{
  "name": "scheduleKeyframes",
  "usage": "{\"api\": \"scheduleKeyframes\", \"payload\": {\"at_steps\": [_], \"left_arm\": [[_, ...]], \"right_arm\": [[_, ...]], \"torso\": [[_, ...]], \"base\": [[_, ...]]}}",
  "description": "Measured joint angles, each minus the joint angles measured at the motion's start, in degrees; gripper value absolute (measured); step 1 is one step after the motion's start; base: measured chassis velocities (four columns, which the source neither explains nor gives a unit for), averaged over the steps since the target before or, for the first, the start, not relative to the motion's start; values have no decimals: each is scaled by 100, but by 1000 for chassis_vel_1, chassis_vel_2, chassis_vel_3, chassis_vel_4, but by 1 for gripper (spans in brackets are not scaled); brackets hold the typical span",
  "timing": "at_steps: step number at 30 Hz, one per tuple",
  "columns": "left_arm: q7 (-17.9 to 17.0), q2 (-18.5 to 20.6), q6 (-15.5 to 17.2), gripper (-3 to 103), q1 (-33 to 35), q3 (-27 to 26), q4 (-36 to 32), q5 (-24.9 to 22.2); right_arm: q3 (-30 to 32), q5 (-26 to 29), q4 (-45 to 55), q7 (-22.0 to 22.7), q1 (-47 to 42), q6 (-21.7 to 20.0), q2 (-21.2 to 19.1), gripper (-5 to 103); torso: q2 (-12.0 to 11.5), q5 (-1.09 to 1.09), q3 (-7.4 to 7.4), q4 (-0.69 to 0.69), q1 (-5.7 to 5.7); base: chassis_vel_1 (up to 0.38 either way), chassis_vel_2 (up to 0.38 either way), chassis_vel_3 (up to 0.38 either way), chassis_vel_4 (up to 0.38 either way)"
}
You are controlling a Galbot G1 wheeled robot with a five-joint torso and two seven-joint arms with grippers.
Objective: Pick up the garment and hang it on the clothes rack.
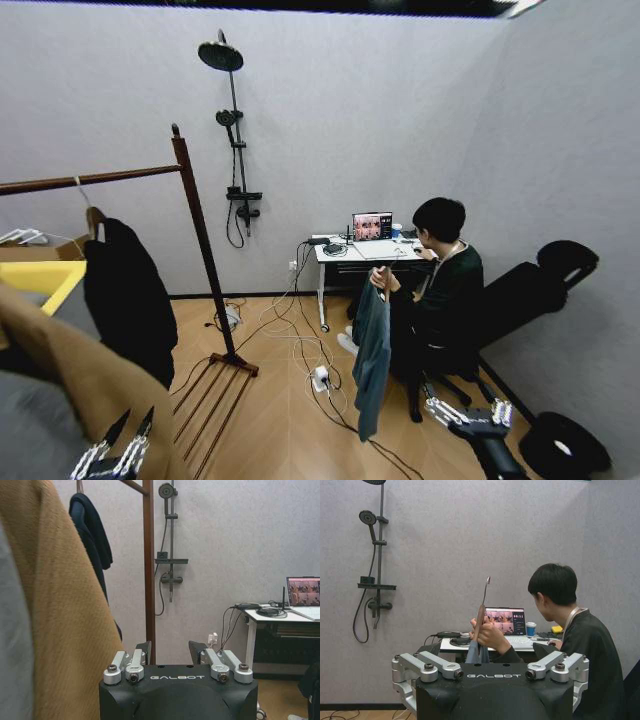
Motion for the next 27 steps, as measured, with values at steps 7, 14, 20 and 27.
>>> {"api": "scheduleKeyframes", "payload": {"at_steps": [7, 14, 20, 27], "left_arm": [[1, 0, 0, 46, 0, 0, 0, 0], [2, 0, 0, 46, 0, 0, 0, 0], [1, 1, 0, 46, -1, 0, 0, 0], [0, 0, 0, 46, 0, 0, 0, 0]], "right_arm": [[11, 6, 0, 36, -1, -6, -4, 100], [72, 73, 0, 154, 39, -76, -46, 100], [86, 184, 1, 632, 229, -181, -206, 100], [91, 230, 0, 809, 295, -226, -262, 100]], "torso": [[0, 1, 0, 1, 0], [0, -1, 0, -1, 1], [-3, -2, 2, -2, 10], [0, 0, -1, 0, -2]], "base": [[-228, 225, 207, -223], [-224, 234, 242, -221], [-190, 190, 209, -200], [-16, 40, 40, 5]]}}
